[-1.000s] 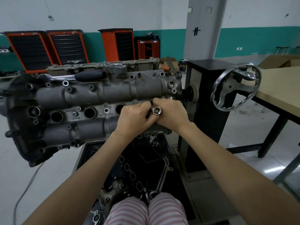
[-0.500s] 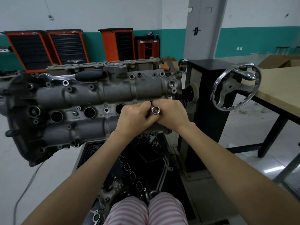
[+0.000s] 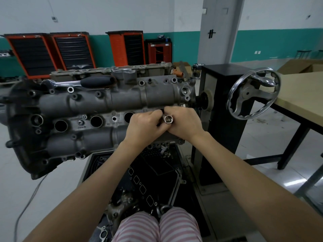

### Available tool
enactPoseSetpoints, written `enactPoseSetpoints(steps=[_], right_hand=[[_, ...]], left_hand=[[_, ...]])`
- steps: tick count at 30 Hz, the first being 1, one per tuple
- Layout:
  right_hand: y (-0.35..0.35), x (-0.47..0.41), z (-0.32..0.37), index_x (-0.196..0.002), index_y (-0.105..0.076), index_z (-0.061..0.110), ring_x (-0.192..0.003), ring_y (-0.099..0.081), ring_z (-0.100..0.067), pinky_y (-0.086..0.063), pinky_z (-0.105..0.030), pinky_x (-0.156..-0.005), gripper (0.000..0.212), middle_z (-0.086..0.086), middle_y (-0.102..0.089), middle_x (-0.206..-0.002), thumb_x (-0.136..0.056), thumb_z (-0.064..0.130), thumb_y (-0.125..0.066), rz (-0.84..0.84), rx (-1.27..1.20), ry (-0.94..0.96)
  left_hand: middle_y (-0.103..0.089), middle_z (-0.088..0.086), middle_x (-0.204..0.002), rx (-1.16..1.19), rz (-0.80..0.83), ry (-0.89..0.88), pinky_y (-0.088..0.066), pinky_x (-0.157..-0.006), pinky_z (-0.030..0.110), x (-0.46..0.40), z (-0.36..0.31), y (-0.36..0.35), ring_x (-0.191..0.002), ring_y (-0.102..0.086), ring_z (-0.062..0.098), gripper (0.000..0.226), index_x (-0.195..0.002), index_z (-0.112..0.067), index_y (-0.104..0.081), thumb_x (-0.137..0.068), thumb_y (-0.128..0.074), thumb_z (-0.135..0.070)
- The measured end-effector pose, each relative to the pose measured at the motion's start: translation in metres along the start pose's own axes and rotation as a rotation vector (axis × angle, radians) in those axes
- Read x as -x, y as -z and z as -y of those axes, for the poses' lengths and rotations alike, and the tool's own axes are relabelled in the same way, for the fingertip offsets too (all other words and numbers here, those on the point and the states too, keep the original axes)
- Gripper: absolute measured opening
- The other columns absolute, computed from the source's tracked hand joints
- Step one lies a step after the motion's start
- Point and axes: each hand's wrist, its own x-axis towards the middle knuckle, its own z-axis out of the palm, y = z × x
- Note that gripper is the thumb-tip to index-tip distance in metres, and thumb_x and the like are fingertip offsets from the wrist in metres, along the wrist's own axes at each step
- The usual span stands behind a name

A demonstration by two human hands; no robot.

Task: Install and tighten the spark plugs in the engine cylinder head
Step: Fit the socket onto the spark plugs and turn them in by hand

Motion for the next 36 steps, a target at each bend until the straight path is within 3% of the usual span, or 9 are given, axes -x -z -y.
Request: enactPoseSetpoints(steps=[4,10,14,20,26,31,36], right_hand=[[-0.0003,-0.0008,0.0007,-0.074,-0.038,0.017,-0.056,-0.053,-0.027,-0.024,-0.028,-0.05,0.021,0.001,-0.051,-0.061,-0.078,0.022,-0.058,0.016,0.014,-0.001],[0.0011,0.0009,-0.0009,-0.074,-0.06,0.008,-0.064,-0.059,-0.026,-0.042,-0.036,-0.049,0.011,-0.003,-0.063,-0.068,-0.077,0.019,-0.059,0.003,-0.004,0.057],[0.0003,0.0012,0.0013,-0.061,-0.055,0.009,-0.053,-0.055,-0.024,-0.029,-0.026,-0.045,0.014,-0.002,-0.058,-0.057,-0.072,0.017,-0.058,-0.082,-0.036,0.041],[-0.0005,0.0,0.0019,-0.071,-0.049,0.008,-0.047,-0.052,-0.027,-0.026,-0.025,-0.044,0.017,-0.003,-0.055,-0.056,-0.074,0.019,-0.063,-0.07,0.028,0.039],[-0.0001,0.001,0.0001,-0.071,-0.061,0.009,-0.062,-0.058,-0.024,-0.043,-0.037,-0.048,0.014,-0.002,-0.063,-0.067,-0.079,0.02,-0.056,-0.016,-0.006,0.048],[-0.0001,0.001,0.0017,-0.066,-0.056,0.008,-0.055,-0.055,-0.024,-0.034,-0.029,-0.045,0.023,-0.002,-0.059,-0.06,-0.078,0.027,-0.048,-0.054,-0.015,0.033],[0.0005,0.0004,0.0018,-0.07,-0.052,0.008,-0.051,-0.053,-0.028,-0.029,-0.027,-0.046,0.016,-0.004,-0.057,-0.059,-0.075,0.019,-0.063,-0.044,0.02,0.035]], left_hand=[[-0.042,0.003,-0.05,0.047,0.025,0.043,-0.023,-0.039,0.022,-0.0006,-0.0044,0.0047,-0.037,-0.036,0.02,0.027,-0.061,-0.004,-0.043,-0.08,-0.048,-0.024],[-0.044,0.003,-0.048,0.009,0.041,0.035,-0.024,-0.041,0.02,-0.0004,-0.0033,0.0026,-0.037,-0.04,0.02,0.029,-0.061,-0.005,-0.045,-0.079,-0.052,-0.027],[-0.044,0.005,-0.043,-0.025,0.009,-0.001,-0.024,-0.042,0.019,-0.0002,0.0012,0.0002,-0.035,-0.042,0.023,0.038,-0.055,-0.007,-0.044,-0.082,-0.054,-0.031],[-0.04,0.001,-0.054,0.093,0.063,0.056,-0.024,-0.041,0.021,-0.0002,-0.0042,0.0055,-0.037,-0.041,0.023,0.03,-0.068,-0.002,-0.044,-0.084,-0.046,-0.027],[-0.044,0.004,-0.049,0.016,0.064,0.039,-0.022,-0.043,0.02,-0.0007,-0.0027,0.0027,-0.038,-0.041,0.022,0.033,-0.062,-0.004,-0.045,-0.081,-0.051,-0.03],[-0.044,0.005,-0.044,0.034,0.012,-0.011,-0.027,-0.039,0.022,0.0006,0.0012,0.0006,-0.036,-0.041,0.021,0.037,-0.055,-0.006,-0.044,-0.082,-0.054,-0.029],[-0.04,0.001,-0.055,0.144,0.083,0.07,-0.028,-0.04,0.024,-0.0002,-0.0054,0.0063,-0.04,-0.039,0.023,0.027,-0.068,-0.003,-0.043,-0.081,-0.047,-0.026]])
